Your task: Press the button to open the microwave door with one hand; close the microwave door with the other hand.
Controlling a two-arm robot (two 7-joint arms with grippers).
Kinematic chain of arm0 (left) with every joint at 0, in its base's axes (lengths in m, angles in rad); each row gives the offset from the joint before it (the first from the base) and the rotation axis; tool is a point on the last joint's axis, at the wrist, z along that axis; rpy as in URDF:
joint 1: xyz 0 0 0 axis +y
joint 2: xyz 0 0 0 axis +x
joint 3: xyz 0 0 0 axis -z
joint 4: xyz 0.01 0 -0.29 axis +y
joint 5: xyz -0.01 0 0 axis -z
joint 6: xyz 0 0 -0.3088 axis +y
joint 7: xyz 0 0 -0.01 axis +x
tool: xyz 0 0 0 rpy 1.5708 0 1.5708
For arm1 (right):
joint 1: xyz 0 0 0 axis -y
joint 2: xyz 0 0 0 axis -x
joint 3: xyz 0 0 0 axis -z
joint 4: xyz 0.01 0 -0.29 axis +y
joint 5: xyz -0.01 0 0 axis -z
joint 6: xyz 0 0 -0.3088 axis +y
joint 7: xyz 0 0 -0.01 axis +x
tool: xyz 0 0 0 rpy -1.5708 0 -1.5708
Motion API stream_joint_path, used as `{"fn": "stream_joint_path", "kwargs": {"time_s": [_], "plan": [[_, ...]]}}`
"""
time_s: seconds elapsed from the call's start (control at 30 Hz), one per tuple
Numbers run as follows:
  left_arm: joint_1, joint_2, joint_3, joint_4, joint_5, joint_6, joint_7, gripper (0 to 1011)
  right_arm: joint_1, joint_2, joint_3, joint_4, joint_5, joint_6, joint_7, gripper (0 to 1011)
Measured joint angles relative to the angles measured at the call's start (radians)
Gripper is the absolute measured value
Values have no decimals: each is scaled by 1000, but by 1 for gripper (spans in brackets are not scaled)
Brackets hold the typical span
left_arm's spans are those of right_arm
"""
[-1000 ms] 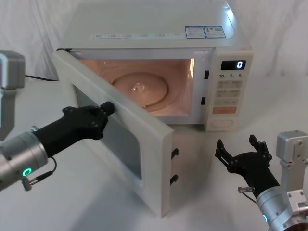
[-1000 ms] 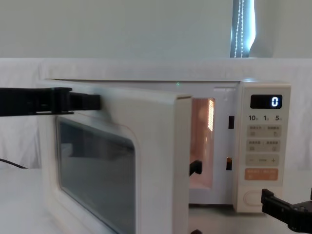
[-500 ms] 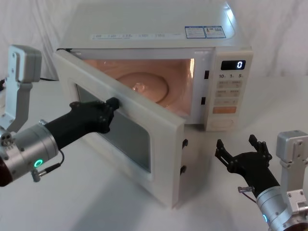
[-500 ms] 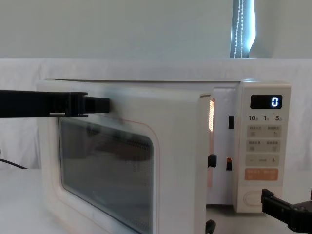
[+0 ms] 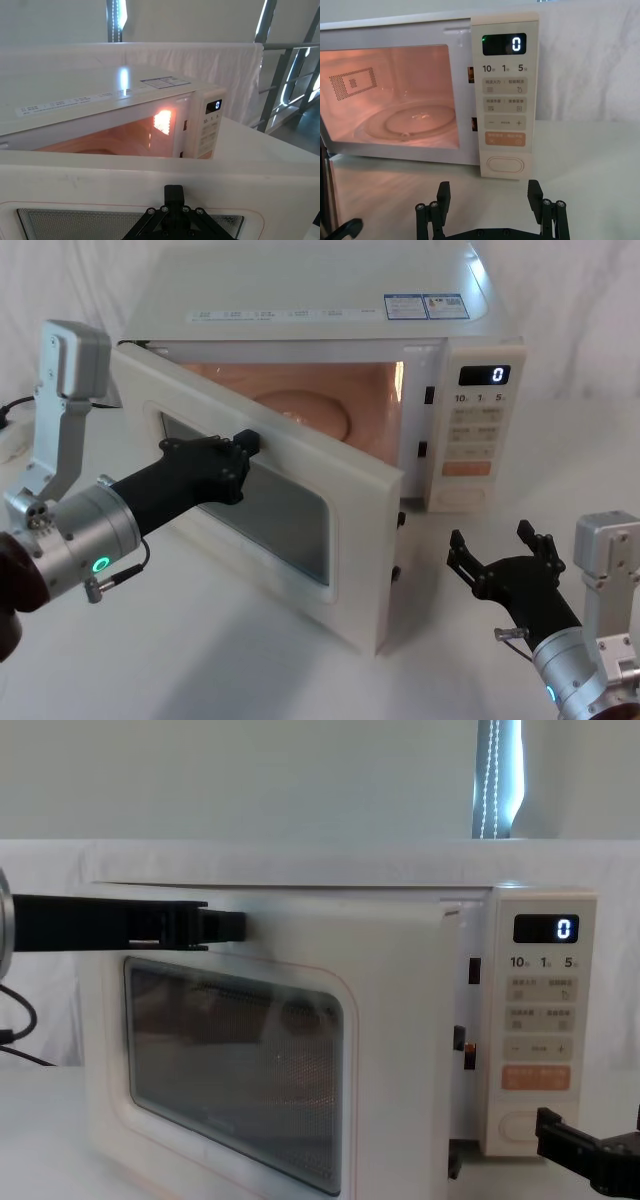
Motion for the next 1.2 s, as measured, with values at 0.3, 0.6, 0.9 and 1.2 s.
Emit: {"fn": "stream_joint_path", "kwargs": {"time_s": [0.3,0.6,0.9,1.2], "plan": [[-36,-22,18,40,5,4,24,0,0,0,0,0,0,0,0,1002],[-85,-55,45,88,23,18,33,0,0,0,0,0,0,0,0,1002],[-141,-105,79,138,45,27,34,0,0,0,0,0,0,0,0,1002],[-183,-157,101,186,77,36,52,0,0,0,0,0,0,0,0,1002]]}}
